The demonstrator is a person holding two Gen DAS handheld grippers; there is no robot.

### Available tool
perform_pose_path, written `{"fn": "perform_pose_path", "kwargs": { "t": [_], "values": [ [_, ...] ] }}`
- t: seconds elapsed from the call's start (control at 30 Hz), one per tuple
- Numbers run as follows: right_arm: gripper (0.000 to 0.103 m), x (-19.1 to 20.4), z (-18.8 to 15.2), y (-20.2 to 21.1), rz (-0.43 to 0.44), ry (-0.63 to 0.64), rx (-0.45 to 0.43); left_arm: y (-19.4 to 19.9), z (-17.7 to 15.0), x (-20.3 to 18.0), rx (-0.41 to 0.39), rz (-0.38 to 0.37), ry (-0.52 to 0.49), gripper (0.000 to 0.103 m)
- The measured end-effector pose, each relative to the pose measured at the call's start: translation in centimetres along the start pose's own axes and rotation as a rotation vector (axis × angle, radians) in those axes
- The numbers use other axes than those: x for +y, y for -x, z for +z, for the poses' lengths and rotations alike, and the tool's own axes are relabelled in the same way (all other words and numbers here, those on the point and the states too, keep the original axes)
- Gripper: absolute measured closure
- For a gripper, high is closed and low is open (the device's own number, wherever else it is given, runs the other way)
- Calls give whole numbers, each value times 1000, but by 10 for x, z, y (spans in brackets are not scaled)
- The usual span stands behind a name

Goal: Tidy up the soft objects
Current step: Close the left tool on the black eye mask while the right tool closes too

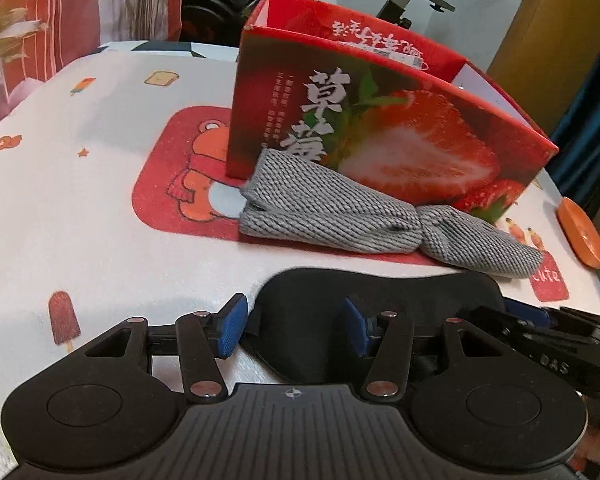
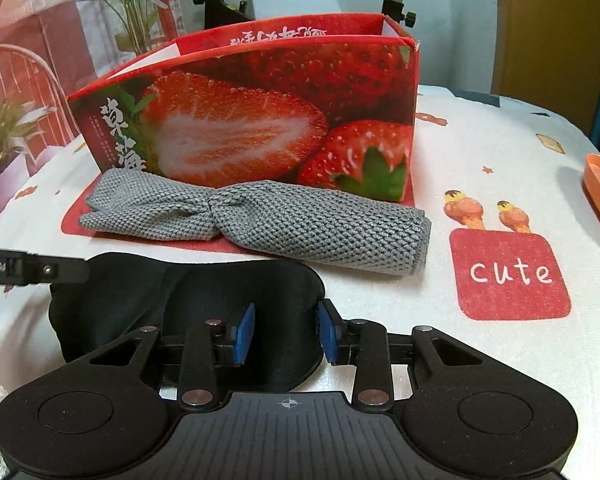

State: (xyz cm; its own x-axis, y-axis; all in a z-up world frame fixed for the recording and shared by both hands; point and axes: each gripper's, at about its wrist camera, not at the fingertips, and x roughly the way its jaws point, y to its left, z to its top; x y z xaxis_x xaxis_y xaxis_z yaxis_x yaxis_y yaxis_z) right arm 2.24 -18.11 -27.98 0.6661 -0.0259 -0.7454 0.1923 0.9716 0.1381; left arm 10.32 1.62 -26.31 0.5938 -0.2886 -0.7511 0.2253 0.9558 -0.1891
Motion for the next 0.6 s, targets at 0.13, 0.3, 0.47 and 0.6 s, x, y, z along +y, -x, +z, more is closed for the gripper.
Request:
{"fn": "perform_pose_path", "kwargs": {
  "t": [0.13, 0.3, 0.47, 0.6],
  "values": [
    [71, 0, -1, 1, 0, 3, 2, -7, 5, 8, 11, 2, -7, 39],
    [71, 1, -1, 2, -4, -3, 7, -7, -4, 9, 17, -19, 23, 34],
    [71, -1, -1, 4, 7, -31, 17, -6, -14, -8, 15, -22, -29, 32],
    [71, -5, -2, 6, 24, -64, 18, -5, -15, -10, 9, -17, -35, 46]
  ]
}}
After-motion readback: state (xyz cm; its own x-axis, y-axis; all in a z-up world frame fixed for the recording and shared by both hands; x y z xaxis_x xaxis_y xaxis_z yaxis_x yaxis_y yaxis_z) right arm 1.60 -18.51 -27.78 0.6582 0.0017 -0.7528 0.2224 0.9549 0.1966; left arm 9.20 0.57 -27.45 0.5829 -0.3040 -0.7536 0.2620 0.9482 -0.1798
